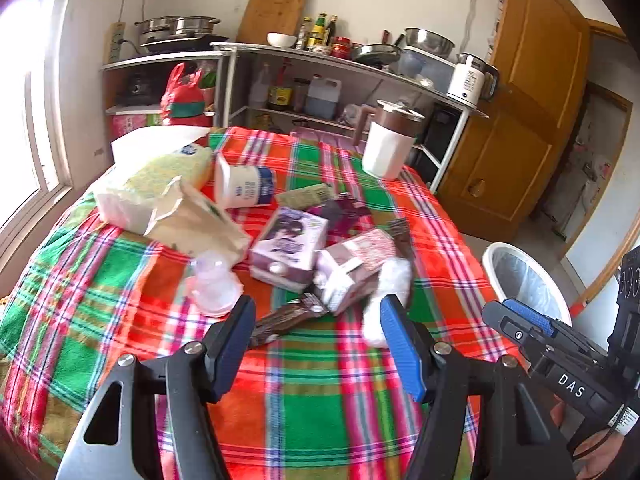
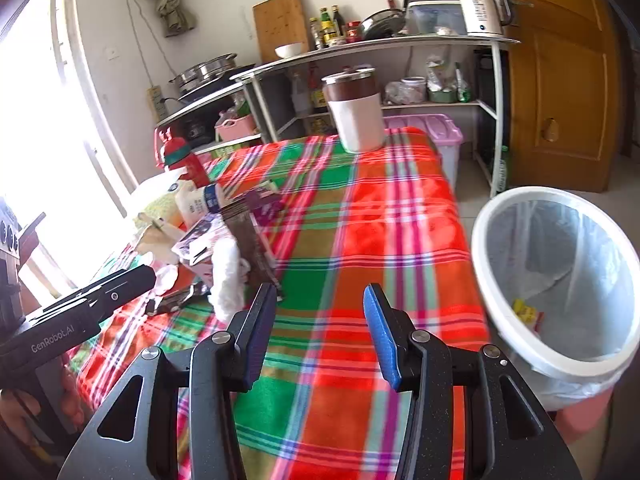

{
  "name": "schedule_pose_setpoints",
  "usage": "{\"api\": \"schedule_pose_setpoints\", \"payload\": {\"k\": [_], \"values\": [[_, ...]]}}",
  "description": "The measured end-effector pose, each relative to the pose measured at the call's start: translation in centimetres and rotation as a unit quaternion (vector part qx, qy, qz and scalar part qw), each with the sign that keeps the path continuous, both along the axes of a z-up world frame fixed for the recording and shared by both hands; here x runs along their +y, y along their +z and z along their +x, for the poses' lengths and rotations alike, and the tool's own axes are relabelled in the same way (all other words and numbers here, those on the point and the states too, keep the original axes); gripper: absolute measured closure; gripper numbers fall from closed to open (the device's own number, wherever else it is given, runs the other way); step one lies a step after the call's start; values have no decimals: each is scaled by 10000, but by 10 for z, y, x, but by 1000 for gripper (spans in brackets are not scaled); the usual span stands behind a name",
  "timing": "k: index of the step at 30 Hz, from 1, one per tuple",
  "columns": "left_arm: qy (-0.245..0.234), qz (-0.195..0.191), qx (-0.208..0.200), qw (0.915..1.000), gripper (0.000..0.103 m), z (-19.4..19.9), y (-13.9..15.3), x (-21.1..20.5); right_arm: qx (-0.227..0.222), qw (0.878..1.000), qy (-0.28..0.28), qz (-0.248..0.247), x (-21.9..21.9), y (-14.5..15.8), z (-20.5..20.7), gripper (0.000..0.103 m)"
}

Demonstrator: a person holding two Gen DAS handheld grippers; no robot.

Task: Collect trash
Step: 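Move both tools back over the table toward the remaining trash, then grasp the plastic-wrapped bottle with the right gripper while the left grasps another clear cup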

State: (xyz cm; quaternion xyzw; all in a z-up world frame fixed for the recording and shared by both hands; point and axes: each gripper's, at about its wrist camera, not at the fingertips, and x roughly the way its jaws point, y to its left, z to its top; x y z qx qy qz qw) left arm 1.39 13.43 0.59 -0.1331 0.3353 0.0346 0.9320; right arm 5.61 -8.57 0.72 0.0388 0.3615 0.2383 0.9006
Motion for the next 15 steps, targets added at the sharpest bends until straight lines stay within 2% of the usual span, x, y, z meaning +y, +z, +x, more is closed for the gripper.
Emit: {"api": "schedule_pose_setpoints", "payload": {"k": [7,15], "values": [[293,-53,81,9995,36,-10,-11,30,102,9984,553,-18,41,-11,2,52],[518,-128,224,9983,36,-10,-27,60,210,9971,705,-172,70,-24,12,52]]}}
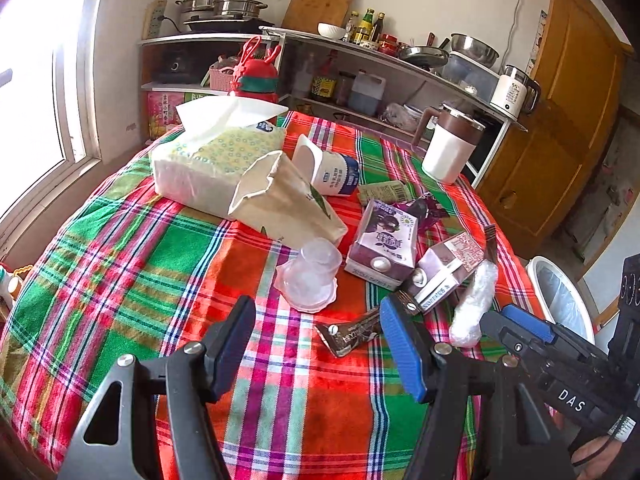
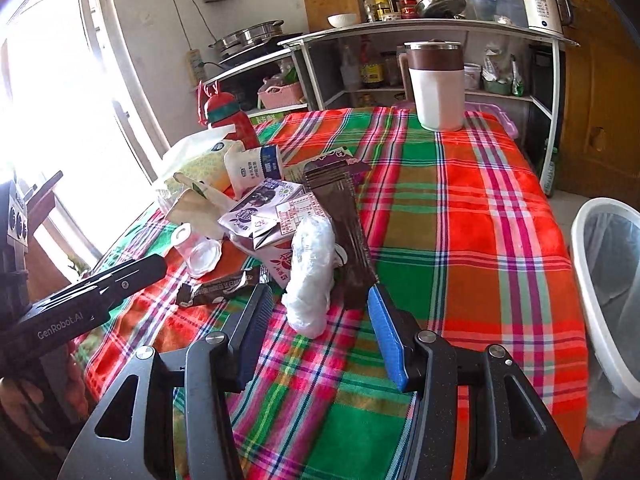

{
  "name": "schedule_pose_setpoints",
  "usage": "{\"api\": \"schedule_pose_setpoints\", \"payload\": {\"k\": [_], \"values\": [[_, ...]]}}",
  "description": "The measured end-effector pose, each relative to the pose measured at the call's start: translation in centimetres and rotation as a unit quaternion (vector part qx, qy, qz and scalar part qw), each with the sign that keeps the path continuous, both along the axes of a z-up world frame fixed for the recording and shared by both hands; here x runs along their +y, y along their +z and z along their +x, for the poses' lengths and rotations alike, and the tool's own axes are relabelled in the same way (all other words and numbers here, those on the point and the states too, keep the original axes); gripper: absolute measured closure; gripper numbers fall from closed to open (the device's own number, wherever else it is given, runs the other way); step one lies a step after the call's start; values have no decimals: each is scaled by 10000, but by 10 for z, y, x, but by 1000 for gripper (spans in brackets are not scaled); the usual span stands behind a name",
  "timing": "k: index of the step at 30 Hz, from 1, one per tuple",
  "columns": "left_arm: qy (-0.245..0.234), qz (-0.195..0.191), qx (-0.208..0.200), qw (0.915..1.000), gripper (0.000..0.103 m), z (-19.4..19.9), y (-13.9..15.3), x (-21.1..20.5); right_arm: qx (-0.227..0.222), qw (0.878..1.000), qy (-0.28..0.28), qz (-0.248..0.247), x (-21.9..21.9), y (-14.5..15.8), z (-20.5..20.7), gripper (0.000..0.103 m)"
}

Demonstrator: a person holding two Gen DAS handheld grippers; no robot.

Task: Collect trash
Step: 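Grasp the plastic-wrapped bottle with the right gripper while the left grasps another clear cup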

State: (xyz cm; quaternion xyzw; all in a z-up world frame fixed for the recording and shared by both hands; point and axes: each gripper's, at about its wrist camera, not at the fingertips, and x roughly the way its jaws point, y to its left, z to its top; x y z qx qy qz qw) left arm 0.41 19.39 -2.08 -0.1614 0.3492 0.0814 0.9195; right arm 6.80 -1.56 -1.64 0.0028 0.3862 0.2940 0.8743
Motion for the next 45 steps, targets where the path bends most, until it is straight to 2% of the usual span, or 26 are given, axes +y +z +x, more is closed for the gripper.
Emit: {"api": "schedule_pose_setpoints", "payload": {"k": [10,16,20,22,27,32,45], "values": [[-60,12,166,9998,36,21,-14,8,-31,9999,-36,-124,13,-3,8,53],[-117,78,240,9996,36,38,-18,8,-1,9998,-93,-191,15,-7,13,65],[-104,-23,257,9996,37,41,-19,10,-13,9998,-96,-147,14,-6,13,73],[-83,-36,235,9997,40,41,-18,11,-10,9999,-84,-121,14,-7,12,75],[-107,-20,282,9995,58,43,-19,11,-33,9999,-59,-90,13,-6,10,77],[-127,-44,294,9995,68,45,-19,10,-35,9999,-53,-78,12,-6,8,79],[-206,6,176,9996,68,37,-9,3,-119,9999,-119,18,4,0,4,81]]}}
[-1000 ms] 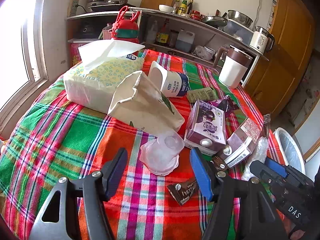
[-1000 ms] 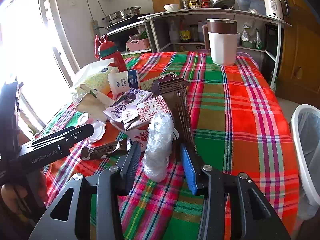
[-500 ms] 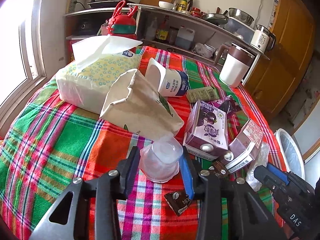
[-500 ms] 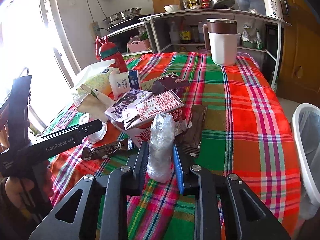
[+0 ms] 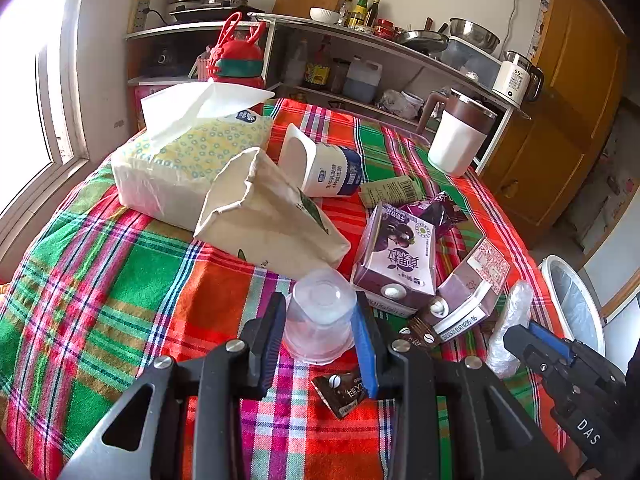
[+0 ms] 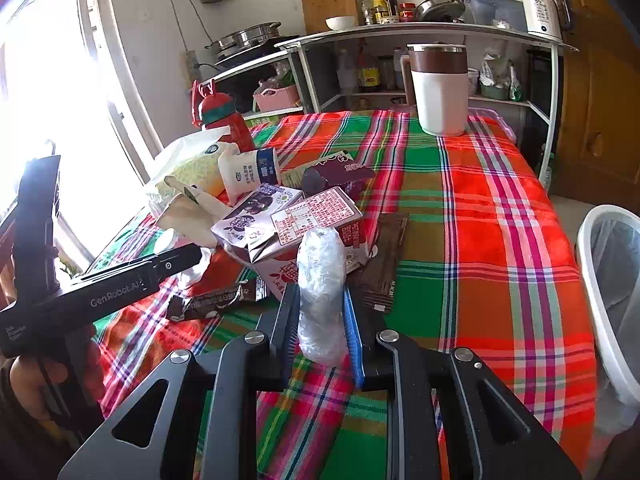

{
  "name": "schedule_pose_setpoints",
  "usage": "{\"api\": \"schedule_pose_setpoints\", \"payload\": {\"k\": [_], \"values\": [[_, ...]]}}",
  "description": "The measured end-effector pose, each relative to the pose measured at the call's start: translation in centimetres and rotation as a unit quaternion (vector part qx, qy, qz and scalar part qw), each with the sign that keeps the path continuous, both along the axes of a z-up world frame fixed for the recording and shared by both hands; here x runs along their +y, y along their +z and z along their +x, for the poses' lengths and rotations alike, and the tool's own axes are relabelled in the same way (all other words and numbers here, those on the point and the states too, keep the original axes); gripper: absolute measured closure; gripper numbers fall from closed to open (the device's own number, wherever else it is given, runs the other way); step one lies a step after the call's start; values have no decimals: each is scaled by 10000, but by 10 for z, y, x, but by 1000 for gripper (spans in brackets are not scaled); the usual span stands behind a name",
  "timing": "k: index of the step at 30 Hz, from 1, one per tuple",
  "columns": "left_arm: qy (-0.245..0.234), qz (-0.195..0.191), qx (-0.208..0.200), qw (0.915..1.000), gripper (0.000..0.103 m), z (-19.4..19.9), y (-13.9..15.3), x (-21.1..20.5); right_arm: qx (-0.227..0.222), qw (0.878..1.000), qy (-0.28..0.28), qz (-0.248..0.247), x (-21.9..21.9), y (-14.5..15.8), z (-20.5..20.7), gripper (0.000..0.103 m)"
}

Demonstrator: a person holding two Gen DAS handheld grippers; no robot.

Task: Collect trash
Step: 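Grasp the plastic-wrapped bottle with the right gripper while the left grasps another clear cup, then carry the bottle and cup over the bin and release both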

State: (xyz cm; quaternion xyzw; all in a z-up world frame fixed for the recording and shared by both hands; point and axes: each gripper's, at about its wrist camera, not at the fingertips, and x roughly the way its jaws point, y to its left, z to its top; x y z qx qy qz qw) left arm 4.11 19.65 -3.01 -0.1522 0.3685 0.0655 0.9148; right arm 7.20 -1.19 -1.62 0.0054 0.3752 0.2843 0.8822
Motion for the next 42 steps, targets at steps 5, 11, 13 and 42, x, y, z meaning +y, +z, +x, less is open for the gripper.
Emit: {"api": "schedule_pose_setpoints", "payload": {"k": [5,11,13,42], "values": [[-58,22,-107,9999,68,-6,10,-6,-39,10000,-38,83,-6,4,-2,81],[-217,73,-268,9994,68,-12,24,-18,-96,9997,-112,170,-16,10,-6,81],[-284,90,-309,9991,68,-13,27,-23,-102,9997,-137,192,-20,12,-6,81],[-1567,439,-639,9846,68,11,62,-147,-569,9915,-1116,363,-128,49,-7,81]]}}
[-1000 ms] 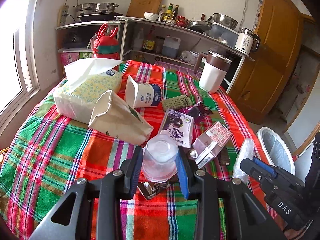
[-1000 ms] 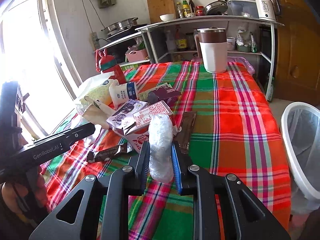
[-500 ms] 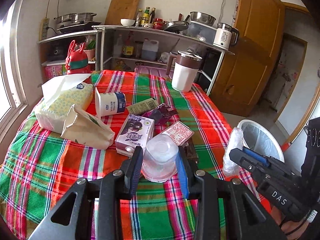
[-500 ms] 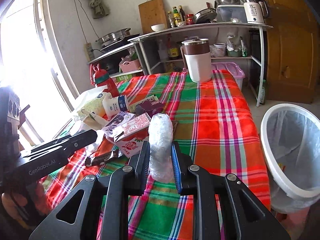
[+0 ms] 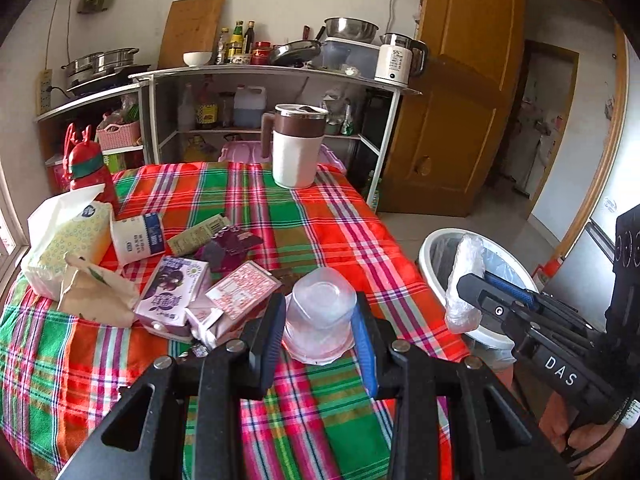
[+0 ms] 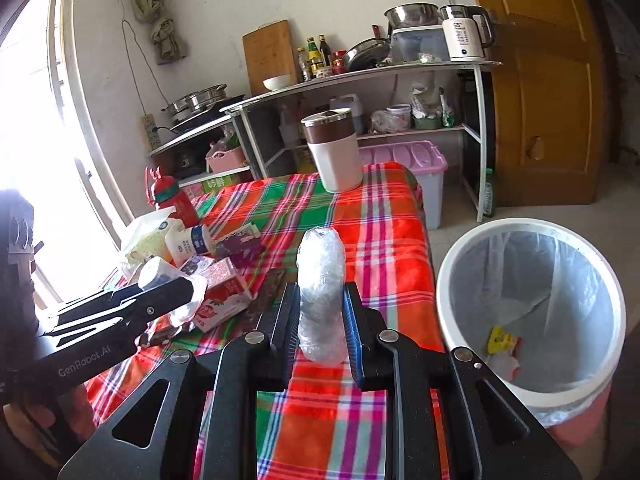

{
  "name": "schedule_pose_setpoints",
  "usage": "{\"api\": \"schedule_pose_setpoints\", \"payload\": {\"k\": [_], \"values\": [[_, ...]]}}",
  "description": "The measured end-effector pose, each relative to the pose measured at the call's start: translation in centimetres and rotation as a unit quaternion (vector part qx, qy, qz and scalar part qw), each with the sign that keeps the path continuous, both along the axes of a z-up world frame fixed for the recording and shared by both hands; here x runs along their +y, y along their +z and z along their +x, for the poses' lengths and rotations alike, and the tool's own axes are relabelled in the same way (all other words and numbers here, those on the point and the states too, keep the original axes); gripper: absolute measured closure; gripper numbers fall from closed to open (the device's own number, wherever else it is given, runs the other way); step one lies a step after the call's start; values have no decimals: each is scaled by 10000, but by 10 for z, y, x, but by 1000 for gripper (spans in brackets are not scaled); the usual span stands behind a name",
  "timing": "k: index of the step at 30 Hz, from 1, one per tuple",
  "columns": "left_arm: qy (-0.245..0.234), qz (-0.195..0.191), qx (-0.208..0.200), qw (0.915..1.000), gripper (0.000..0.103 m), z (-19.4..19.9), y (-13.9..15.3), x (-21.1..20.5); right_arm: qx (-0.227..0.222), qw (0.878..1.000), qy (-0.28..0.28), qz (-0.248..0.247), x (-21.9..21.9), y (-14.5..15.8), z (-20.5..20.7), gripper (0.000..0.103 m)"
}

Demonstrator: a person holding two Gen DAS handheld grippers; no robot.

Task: Collect trash
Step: 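Carry the bottle and cup over the bin and release both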

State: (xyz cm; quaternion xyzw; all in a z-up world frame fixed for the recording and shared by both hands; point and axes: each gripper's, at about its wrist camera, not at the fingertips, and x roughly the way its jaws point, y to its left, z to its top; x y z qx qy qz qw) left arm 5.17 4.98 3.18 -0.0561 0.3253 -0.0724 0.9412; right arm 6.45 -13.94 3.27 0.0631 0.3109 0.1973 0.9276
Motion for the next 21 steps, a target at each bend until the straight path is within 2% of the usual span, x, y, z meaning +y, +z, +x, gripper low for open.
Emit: {"api": "schedule_pose_setpoints", "payload": {"k": [8,21], "values": [[-503,189,-37,9985,68,19,4,-58,-19,9984,-566,7,-57,2,8,81],[-1115,210,109,9935,68,47,-1,-136,204,9907,-1328,-194,-136,-10,21,81]]}}
